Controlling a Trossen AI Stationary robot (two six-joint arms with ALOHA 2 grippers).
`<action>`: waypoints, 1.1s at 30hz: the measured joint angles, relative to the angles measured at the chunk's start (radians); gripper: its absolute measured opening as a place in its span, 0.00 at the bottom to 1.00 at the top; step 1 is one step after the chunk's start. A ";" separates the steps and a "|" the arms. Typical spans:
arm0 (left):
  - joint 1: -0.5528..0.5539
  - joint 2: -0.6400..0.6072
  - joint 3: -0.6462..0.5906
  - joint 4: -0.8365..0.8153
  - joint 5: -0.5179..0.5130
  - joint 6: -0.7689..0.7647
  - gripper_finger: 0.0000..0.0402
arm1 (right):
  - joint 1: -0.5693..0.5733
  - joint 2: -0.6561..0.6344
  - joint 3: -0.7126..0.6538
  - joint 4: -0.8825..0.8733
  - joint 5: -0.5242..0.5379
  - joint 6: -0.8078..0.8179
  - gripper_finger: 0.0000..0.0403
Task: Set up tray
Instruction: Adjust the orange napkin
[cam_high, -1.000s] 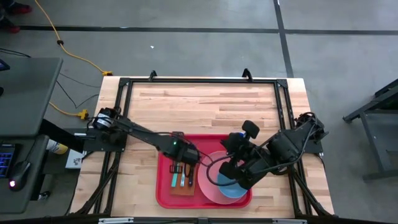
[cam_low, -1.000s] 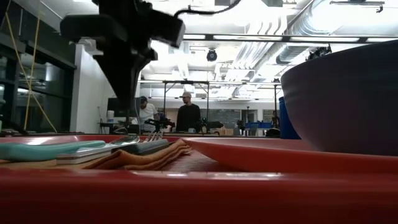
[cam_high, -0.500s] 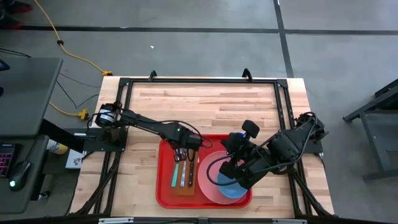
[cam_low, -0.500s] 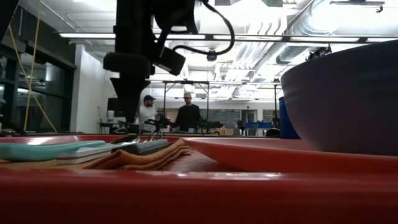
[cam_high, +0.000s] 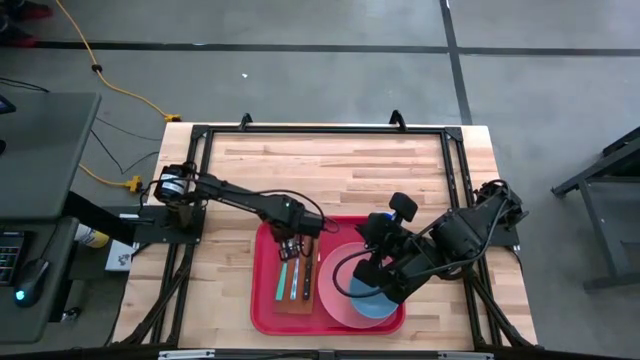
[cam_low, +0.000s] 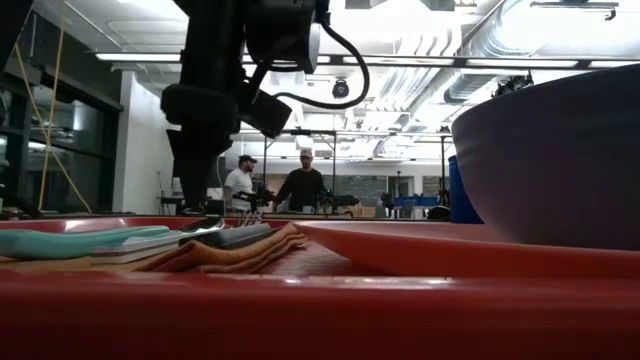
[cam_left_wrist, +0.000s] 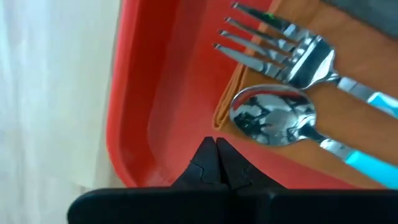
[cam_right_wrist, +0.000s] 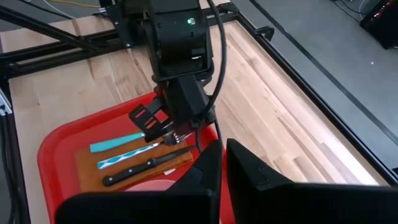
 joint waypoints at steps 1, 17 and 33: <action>0.001 0.000 0.000 0.008 0.010 0.001 0.02 | 0.000 0.000 0.000 0.000 -0.002 0.000 0.00; 0.001 0.000 0.000 0.026 -0.026 0.003 0.02 | 0.000 0.000 0.000 0.000 -0.016 0.000 0.00; 0.014 0.035 0.000 0.030 -0.008 0.053 0.02 | 0.000 0.000 0.000 0.000 -0.040 0.008 0.00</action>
